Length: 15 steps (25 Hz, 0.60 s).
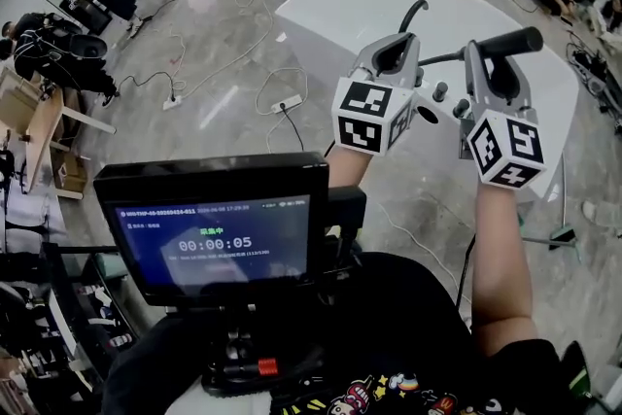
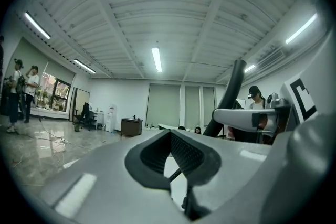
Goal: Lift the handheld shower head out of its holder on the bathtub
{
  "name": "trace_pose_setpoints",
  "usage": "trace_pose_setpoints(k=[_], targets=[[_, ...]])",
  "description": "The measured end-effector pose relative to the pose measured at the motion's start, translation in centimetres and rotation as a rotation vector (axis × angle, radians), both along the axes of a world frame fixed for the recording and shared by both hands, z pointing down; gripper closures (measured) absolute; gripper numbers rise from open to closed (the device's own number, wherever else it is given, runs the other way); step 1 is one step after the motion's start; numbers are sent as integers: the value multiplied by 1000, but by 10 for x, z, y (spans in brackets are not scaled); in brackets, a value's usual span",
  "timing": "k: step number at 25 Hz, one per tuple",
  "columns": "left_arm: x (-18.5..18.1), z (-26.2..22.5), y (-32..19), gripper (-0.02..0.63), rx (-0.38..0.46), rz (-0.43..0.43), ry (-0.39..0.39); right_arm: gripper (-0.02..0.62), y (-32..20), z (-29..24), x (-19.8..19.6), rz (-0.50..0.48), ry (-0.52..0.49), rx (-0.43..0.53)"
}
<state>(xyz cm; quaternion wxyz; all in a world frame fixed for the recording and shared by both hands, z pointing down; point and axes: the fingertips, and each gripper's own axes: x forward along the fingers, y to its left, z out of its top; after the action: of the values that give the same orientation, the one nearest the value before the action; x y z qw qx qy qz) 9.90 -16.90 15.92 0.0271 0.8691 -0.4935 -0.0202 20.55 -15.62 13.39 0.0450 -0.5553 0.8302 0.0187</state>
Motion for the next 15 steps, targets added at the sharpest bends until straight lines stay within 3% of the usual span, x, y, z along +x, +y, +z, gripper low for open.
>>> trace_pose_setpoints(k=[15], targets=[[0,-1,5,606,14,-21,-2,440,8,1,3,-1,0,13]])
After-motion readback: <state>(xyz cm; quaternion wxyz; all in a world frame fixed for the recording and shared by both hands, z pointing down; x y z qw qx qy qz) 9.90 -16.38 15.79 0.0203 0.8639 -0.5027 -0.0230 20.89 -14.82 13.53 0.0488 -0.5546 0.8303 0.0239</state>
